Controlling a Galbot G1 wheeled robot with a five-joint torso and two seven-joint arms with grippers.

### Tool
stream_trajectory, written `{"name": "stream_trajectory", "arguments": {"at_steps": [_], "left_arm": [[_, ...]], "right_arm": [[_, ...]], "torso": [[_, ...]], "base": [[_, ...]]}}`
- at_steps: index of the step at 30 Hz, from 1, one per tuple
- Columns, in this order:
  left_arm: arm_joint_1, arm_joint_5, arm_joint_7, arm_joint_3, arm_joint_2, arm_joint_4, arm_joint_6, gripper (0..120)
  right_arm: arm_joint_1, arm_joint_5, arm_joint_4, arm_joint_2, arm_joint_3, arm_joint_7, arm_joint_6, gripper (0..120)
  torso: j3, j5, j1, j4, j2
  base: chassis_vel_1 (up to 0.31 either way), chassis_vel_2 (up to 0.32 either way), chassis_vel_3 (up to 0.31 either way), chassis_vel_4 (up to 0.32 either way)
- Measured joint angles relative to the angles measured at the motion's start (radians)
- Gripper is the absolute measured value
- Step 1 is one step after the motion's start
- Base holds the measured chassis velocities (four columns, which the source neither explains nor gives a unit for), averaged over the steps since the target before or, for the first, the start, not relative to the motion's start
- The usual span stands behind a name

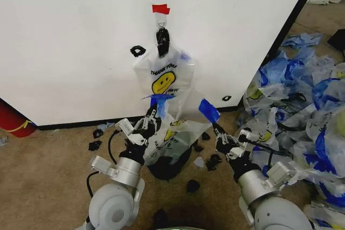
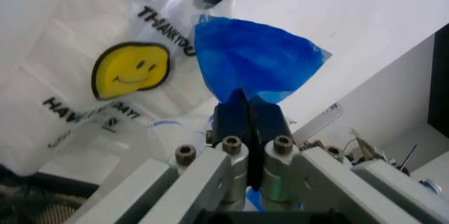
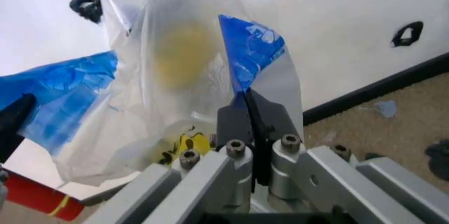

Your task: Pick up the garbage bag from the wall and place it over the trash bin.

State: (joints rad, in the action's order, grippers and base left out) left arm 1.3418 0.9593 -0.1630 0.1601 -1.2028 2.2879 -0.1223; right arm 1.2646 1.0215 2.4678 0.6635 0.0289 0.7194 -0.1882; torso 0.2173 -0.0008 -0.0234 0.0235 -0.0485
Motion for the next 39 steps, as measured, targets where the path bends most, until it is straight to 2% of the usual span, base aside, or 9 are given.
{"name": "stream_trajectory", "arguments": {"at_steps": [7, 14, 18, 23, 29, 39], "left_arm": [[-0.004, -0.022, 0.005, -0.039, -0.034, -0.048, -0.018, 0], [-0.01, -0.035, 0.007, -0.046, -0.038, -0.076, -0.029, 0], [-0.008, -0.041, 0.008, -0.028, -0.017, -0.097, -0.041, 0], [-0.005, -0.04, 0.01, 0.044, 0.048, -0.121, -0.058, 0], [0.003, -0.031, 0.01, 0.088, 0.093, -0.139, -0.066, 0], [0.035, -0.033, 0.007, 0.095, 0.106, -0.132, -0.064, 0]], "right_arm": [[0.025, -0.009, 0.0, -0.008, -0.038, -0.002, -0.005, 0], [0.041, -0.017, -0.006, -0.002, -0.028, -0.003, -0.006, 0], [0.029, -0.038, -0.027, 0.01, 0.019, -0.008, -0.012, 0], [-0.017, -0.056, -0.084, 0.039, 0.094, -0.038, -0.025, 0], [-0.039, -0.06, -0.14, 0.062, 0.125, -0.069, -0.037, 0], [0.002, -0.065, -0.186, 0.066, 0.052, -0.076, -0.06, 0]], "torso": [[0.0, -0.0002, 0.0, 0.0001, 0.0], [0.0, -0.0002, 0.0, 0.0002, 0.0], [0.0, -0.0002, 0.0, 0.0002, 0.0], [0.0, -0.0003, 0.0, 0.0, 0.0], [0.0, -0.0003, 0.0, 0.0, 0.0], [0.0, -0.0002, 0.0, 0.0002, 0.0]], "base": [[0.0, 0.0, 0.0, 0.0], [0.0, 0.0, 0.0, 0.0], [0.0, 0.0, 0.0, 0.0], [0.0, 0.0, 0.0, 0.0], [0.0, 0.0, 0.0, 0.0], [0.0, 0.0, 0.0, 0.0]]}}
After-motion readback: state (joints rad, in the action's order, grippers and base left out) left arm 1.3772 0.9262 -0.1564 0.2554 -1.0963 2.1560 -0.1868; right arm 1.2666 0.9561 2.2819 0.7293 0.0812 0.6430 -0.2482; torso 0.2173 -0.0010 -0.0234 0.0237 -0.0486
